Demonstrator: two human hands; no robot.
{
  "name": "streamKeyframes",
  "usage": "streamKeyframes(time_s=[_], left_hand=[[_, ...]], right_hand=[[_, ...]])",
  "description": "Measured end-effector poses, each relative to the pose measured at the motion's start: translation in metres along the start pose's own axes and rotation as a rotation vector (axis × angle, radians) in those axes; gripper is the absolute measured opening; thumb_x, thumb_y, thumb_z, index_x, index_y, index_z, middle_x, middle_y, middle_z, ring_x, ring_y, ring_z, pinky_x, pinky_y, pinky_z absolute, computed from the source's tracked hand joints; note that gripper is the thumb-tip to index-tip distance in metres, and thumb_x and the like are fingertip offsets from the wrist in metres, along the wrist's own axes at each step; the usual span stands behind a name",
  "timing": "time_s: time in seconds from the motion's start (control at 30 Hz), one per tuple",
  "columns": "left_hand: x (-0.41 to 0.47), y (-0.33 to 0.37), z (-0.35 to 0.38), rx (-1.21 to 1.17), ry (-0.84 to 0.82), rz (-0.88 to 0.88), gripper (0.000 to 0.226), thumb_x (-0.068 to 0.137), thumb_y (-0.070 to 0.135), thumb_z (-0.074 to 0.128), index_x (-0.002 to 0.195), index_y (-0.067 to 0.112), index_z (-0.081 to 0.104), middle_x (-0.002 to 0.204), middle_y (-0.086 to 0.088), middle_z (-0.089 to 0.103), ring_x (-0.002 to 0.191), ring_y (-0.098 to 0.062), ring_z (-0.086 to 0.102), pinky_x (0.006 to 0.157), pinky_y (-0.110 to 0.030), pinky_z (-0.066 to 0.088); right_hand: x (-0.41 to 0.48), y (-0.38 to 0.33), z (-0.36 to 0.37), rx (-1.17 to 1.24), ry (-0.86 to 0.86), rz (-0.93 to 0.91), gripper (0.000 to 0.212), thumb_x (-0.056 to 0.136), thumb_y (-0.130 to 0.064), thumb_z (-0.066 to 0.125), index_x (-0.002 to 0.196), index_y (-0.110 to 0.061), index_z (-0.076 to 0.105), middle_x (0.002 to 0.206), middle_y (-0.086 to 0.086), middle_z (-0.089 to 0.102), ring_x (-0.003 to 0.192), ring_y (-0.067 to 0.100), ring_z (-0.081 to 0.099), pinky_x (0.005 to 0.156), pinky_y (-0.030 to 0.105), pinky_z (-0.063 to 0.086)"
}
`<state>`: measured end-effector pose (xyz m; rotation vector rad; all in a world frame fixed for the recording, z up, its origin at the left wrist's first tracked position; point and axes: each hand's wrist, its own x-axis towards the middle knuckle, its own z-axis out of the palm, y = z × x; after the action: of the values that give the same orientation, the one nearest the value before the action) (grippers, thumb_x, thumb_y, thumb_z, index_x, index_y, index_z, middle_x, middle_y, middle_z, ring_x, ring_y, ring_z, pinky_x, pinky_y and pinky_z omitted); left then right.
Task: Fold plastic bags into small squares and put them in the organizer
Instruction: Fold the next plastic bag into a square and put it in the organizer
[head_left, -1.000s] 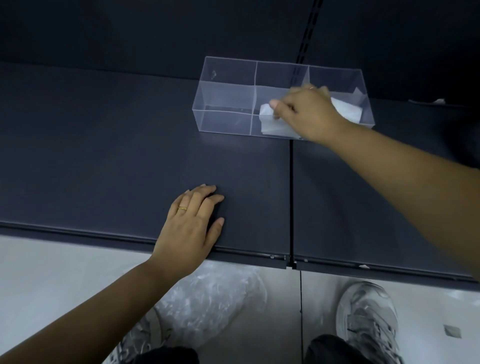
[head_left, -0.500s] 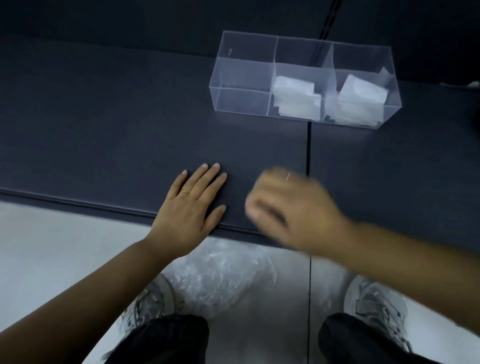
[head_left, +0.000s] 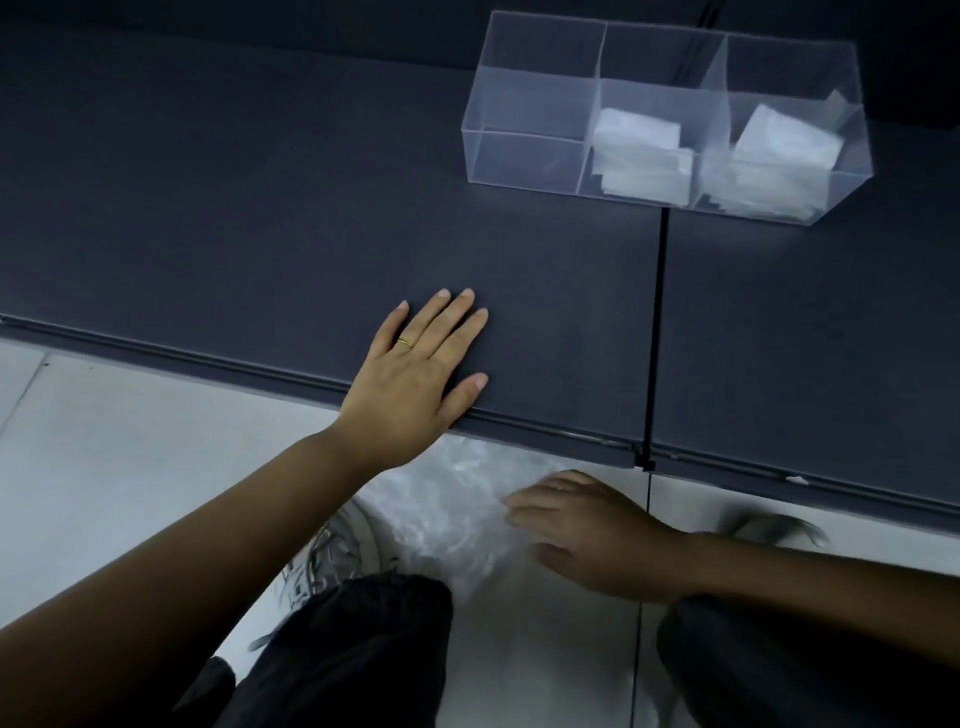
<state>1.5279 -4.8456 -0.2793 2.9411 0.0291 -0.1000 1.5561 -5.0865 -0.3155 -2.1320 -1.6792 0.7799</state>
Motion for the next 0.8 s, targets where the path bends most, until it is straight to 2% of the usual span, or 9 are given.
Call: streamKeyframes(time_s=[0.07, 0.2, 0.3, 0.4, 0.47, 0.53, 0.67, 0.73, 0.8], left_hand=[[0.003, -0.001, -0.005, -0.147, -0.025, -0.028, 0.056, 0.100, 0.046, 0.033, 0.150, 0.023, 0.025, 0.160, 0.007, 0.013, 0.147, -0.006, 0.001, 0.119, -0.030, -0.005], [0.005, -0.004, -0.039, -0.826, -0.163, -0.220, 0.054, 0.094, 0.064, 0.026, 0.122, 0.036, 0.063, 0.143, 0.020, 0.046, 0.136, 0.012, 0.024, 0.114, -0.018, 0.009], [0.006, -0.009, -0.061, -1.284, -0.333, -0.201, 0.079, 0.086, 0.077, 0.014, 0.122, 0.028, 0.064, 0.127, 0.011, 0.063, 0.126, -0.002, 0.050, 0.106, -0.026, 0.028], [0.012, 0.004, -0.067, -1.329, -0.448, -0.102, 0.074, 0.077, 0.079, 0.046, 0.131, 0.028, 0.052, 0.126, 0.004, 0.064, 0.122, -0.013, 0.056, 0.104, -0.032, 0.038], [0.020, 0.020, -0.062, -1.296, -0.464, -0.130, 0.060, 0.076, 0.052, 0.073, 0.128, 0.030, 0.054, 0.117, 0.004, 0.069, 0.113, -0.012, 0.062, 0.098, -0.026, 0.045], [0.029, 0.033, -0.054, -1.275, -0.375, -0.203, 0.043, 0.074, 0.028, 0.080, 0.114, 0.026, 0.065, 0.099, 0.000, 0.074, 0.094, -0.010, 0.069, 0.085, -0.016, 0.050], [0.041, 0.037, -0.047, -1.214, -0.157, -0.398, 0.014, 0.086, 0.010, 0.067, 0.088, 0.022, 0.074, 0.080, 0.002, 0.074, 0.070, -0.007, 0.066, 0.069, -0.012, 0.051], [0.041, 0.039, -0.043, -1.223, -0.130, -0.436, 0.013, 0.090, 0.012, 0.063, 0.090, 0.022, 0.072, 0.078, 0.003, 0.073, 0.073, -0.008, 0.066, 0.072, -0.014, 0.053], [0.040, 0.047, -0.037, -1.142, -0.095, -0.382, 0.010, 0.088, 0.023, 0.065, 0.096, 0.028, 0.069, 0.087, 0.006, 0.071, 0.081, -0.005, 0.066, 0.077, -0.013, 0.051]], right_hand=[[-0.011, -0.017, -0.027, 0.089, 0.209, -0.018, 0.018, 0.089, -0.024, 0.064, 0.102, -0.016, 0.073, 0.104, -0.003, 0.069, 0.094, 0.015, 0.065, 0.086, 0.029, 0.051], [-0.025, -0.036, -0.084, 0.493, 0.418, 0.134, 0.006, 0.082, -0.029, 0.069, 0.088, -0.027, 0.073, 0.086, -0.016, 0.069, 0.078, -0.001, 0.065, 0.070, 0.015, 0.050], [-0.028, -0.018, -0.126, 0.832, 0.630, 0.270, 0.010, 0.081, -0.033, 0.069, 0.090, -0.029, 0.072, 0.070, -0.009, 0.068, 0.060, 0.002, 0.061, 0.057, 0.014, 0.048], [-0.027, 0.014, -0.145, 0.962, 0.774, 0.416, 0.012, 0.089, -0.018, 0.061, 0.085, -0.021, 0.072, 0.060, -0.004, 0.061, 0.051, 0.003, 0.049, 0.048, 0.013, 0.040], [-0.028, 0.032, -0.145, 1.014, 0.795, 0.492, 0.018, 0.092, -0.013, 0.058, 0.084, -0.020, 0.072, 0.066, -0.003, 0.065, 0.057, 0.007, 0.053, 0.050, 0.016, 0.042], [-0.031, 0.046, -0.142, 1.035, 0.801, 0.546, 0.019, 0.093, -0.012, 0.057, 0.084, -0.020, 0.072, 0.072, -0.002, 0.069, 0.061, 0.009, 0.058, 0.052, 0.019, 0.046], [-0.042, 0.072, -0.140, 0.827, 0.865, 0.758, 0.013, 0.094, -0.014, 0.058, 0.089, -0.018, 0.069, 0.083, -0.003, 0.072, 0.070, 0.006, 0.063, 0.062, 0.021, 0.050], [-0.051, 0.077, -0.139, 0.446, 0.839, 0.909, 0.013, 0.092, -0.021, 0.061, 0.104, -0.018, 0.066, 0.112, 0.008, 0.062, 0.093, 0.017, 0.062, 0.084, 0.033, 0.050], [-0.060, 0.069, -0.138, 0.071, 0.924, 0.863, 0.026, 0.091, -0.023, 0.062, 0.116, -0.016, 0.061, 0.122, 0.008, 0.049, 0.108, 0.024, 0.053, 0.099, 0.041, 0.041]])
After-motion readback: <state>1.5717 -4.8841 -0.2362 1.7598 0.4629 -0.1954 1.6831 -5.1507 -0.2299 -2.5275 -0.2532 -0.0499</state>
